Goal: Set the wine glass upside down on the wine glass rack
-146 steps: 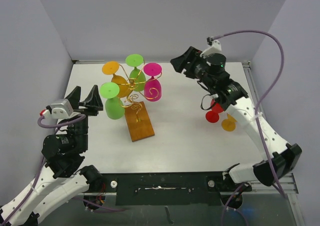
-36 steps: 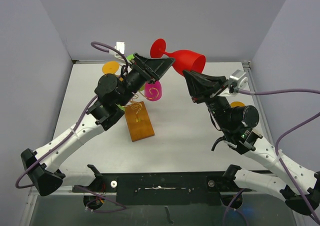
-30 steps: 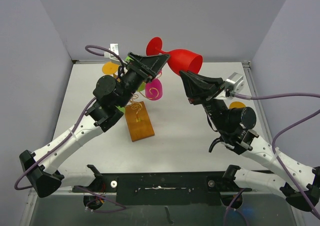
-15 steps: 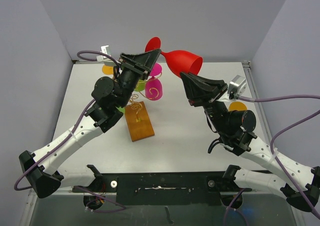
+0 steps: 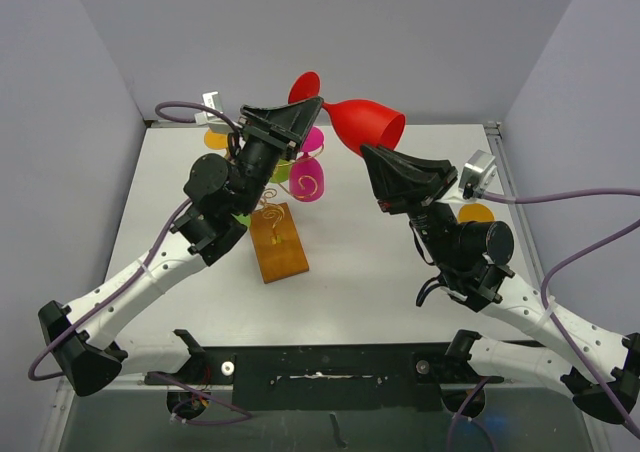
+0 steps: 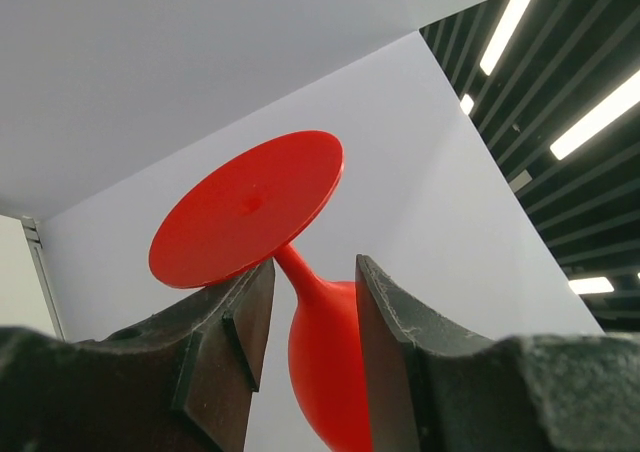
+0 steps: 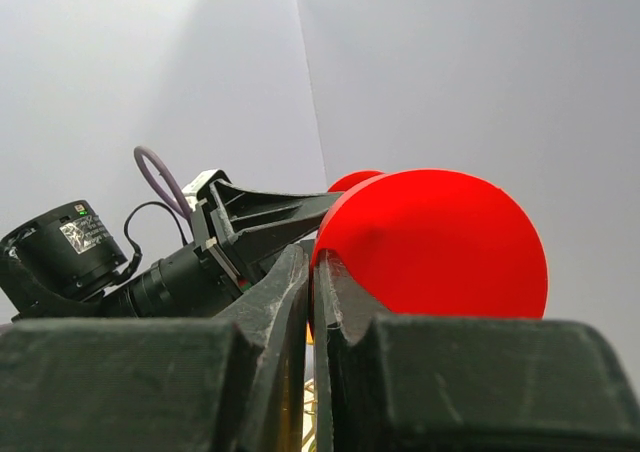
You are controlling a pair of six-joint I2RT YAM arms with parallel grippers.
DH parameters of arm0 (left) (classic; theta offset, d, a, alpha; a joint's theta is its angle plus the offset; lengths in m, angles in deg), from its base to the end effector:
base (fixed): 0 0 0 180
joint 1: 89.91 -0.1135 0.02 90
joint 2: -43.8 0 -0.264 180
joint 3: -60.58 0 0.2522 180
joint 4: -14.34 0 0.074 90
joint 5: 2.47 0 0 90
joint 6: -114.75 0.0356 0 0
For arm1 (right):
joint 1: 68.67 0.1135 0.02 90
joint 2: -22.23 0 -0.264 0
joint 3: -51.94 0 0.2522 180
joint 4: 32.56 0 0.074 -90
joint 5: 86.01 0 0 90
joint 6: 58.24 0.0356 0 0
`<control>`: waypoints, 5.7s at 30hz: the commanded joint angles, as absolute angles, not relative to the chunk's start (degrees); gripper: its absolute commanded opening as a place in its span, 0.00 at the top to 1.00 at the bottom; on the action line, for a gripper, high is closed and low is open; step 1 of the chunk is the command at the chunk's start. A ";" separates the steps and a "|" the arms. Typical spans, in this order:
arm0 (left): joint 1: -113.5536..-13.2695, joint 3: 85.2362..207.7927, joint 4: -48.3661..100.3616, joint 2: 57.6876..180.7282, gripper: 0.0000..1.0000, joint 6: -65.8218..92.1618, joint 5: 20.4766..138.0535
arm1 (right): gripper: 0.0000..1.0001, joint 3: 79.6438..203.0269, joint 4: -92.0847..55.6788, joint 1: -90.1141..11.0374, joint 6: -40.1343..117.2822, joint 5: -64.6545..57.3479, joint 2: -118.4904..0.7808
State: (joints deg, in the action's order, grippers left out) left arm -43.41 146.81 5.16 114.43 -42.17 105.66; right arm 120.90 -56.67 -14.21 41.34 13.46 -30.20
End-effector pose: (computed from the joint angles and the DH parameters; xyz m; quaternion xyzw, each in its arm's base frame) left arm 0.1961 -0.1906 0.4756 -0.2249 0.5002 -0.6487 0.5276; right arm 0.1115 0.1460 0.4656 -0.0895 0.4132 0.4509 0.7861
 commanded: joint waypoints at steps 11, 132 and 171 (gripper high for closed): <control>-43.33 147.88 -1.21 115.04 0.70 -43.26 106.47 | 1.00 118.97 -60.81 -13.83 46.54 9.20 -28.89; -43.30 118.49 -3.24 85.44 0.47 22.07 95.46 | 1.00 145.67 -0.25 -14.99 94.11 27.88 -35.25; -42.71 106.38 8.68 56.21 0.47 25.55 129.17 | 1.00 143.64 -11.50 -24.02 103.55 10.27 -50.83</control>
